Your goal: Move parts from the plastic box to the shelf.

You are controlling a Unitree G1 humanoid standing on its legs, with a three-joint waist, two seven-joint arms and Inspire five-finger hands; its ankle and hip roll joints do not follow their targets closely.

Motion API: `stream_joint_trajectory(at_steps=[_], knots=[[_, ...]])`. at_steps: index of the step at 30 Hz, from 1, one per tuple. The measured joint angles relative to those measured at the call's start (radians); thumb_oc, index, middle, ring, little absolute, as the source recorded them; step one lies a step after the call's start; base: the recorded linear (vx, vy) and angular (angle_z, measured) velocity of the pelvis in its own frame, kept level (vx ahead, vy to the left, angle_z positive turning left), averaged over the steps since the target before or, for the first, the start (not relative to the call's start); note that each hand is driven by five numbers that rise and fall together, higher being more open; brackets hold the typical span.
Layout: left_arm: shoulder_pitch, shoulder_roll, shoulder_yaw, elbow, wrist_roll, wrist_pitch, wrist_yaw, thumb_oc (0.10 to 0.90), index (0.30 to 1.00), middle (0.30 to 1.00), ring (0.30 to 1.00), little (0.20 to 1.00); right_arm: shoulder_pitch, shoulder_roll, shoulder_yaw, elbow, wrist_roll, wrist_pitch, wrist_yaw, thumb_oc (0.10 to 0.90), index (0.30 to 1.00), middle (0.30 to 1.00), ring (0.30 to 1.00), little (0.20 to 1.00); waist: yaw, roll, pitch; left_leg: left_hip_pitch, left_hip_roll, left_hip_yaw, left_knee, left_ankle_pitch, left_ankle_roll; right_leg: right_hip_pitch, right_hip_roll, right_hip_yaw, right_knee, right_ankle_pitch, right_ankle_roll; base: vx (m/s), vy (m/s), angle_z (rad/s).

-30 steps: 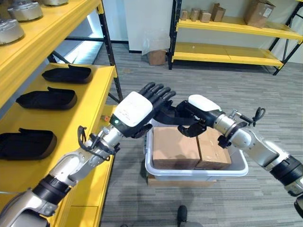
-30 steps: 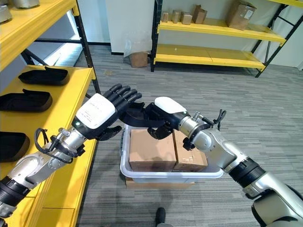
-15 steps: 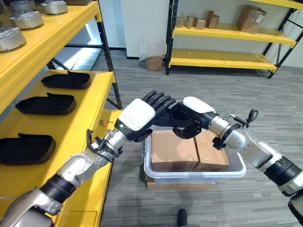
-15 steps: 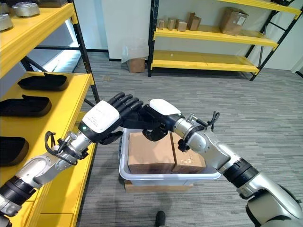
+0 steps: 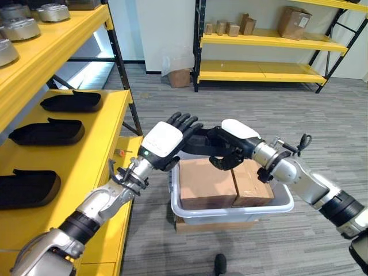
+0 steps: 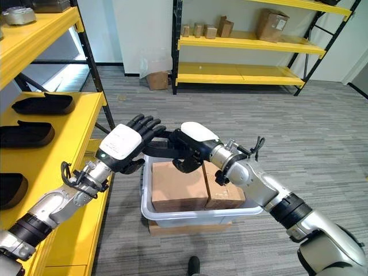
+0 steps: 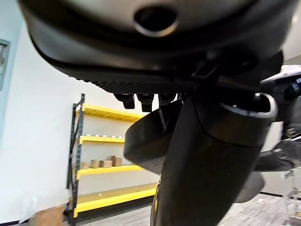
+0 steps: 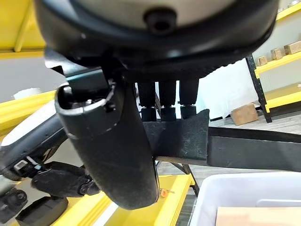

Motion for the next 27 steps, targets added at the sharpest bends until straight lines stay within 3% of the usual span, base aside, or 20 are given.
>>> stream_joint_trajectory(at_steps=[23, 26, 27], knots=[[0.002, 0.002, -0.047, 0.026, 0.031, 0.002, -0.001, 0.4, 0.3, 0.3, 0.3, 0.3, -0.001, -0.005, 0.002, 0.025, -0.002, 0.019, -0.001, 0.4, 0.3, 0.3, 0.3, 0.3, -0.013, 0.0, -0.001, 0.001, 0.0, 0.014, 0.0, -0.003, 0.0, -0.008, 0.003, 0.019, 0.0, 0.001, -0.001, 0.0, 0.0, -0.01], [0.007, 0.002, -0.043, 0.025, 0.029, 0.002, -0.001, 0.4, 0.3, 0.3, 0.3, 0.3, 0.002, -0.001, -0.001, 0.026, -0.002, 0.019, -0.001, 0.606, 0.588, 0.588, 0.588, 0.588, -0.012, 0.001, -0.002, 0.001, 0.0, 0.014, 0.0, -0.003, 0.0, -0.008, 0.003, 0.019, 0.0, 0.001, -0.001, 0.0, 0.0, 0.0], [0.029, -0.001, -0.019, 0.021, 0.028, 0.0, -0.001, 0.4, 0.3, 0.3, 0.3, 0.3, 0.02, 0.018, -0.023, 0.025, -0.001, 0.017, -0.001, 0.9, 1.0, 1.0, 1.0, 1.0, -0.014, 0.001, -0.002, 0.003, 0.0, 0.016, 0.0, -0.003, 0.0, -0.008, 0.003, 0.021, 0.0, 0.001, -0.001, 0.0, -0.015, -0.04]])
